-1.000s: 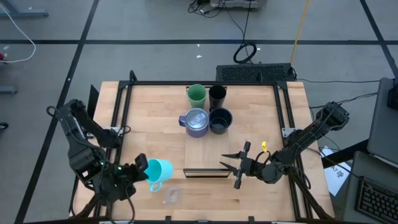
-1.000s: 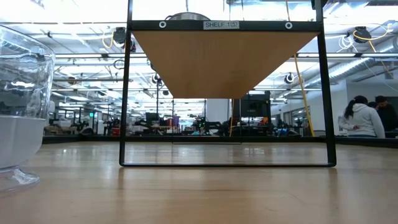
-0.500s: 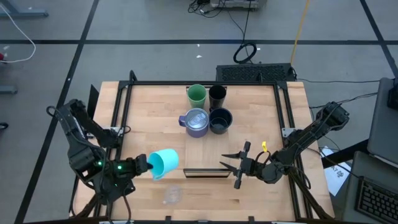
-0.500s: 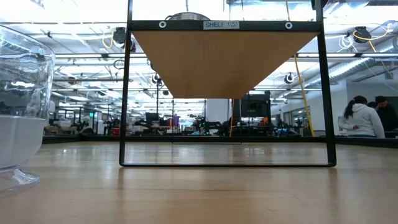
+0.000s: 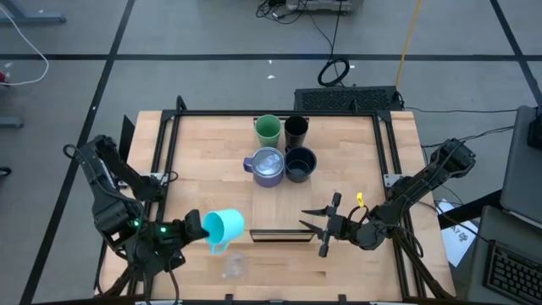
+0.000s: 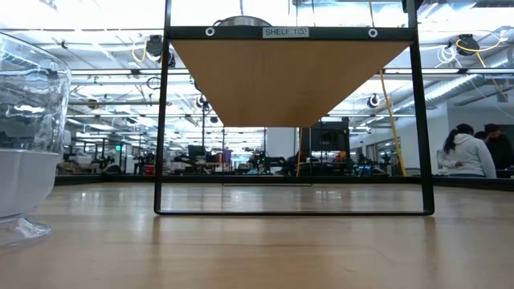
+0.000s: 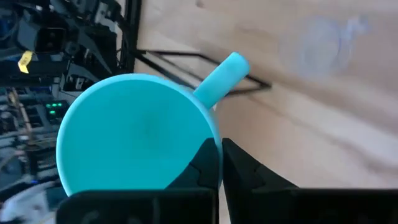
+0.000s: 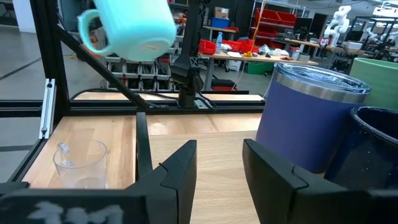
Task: Stack small to large cups/mugs on shelf
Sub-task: Put the blue mug on the shelf
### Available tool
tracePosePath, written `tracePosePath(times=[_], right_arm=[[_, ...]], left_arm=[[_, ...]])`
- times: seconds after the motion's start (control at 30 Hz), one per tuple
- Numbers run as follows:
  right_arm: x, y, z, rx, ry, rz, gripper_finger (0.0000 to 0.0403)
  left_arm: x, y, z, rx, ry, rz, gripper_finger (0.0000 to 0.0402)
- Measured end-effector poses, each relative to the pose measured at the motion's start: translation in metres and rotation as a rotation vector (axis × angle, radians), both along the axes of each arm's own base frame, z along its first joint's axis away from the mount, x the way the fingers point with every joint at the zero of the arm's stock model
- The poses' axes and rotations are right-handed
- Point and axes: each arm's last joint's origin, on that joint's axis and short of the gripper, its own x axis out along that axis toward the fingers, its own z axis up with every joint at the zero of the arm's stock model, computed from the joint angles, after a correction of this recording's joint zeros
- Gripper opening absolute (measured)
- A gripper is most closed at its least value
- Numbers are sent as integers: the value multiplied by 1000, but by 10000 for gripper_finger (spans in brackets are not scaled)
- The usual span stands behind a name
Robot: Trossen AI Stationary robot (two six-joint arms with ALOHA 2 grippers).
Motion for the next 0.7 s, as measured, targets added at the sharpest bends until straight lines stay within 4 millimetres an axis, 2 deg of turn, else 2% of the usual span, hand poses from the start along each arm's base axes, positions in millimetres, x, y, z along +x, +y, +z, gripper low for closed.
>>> tracePosePath(times=[0.7], right_arm=[[0,0,0,-1,1,0,120]], left_arm=[[9,-7,8,-480,-138,374,3]])
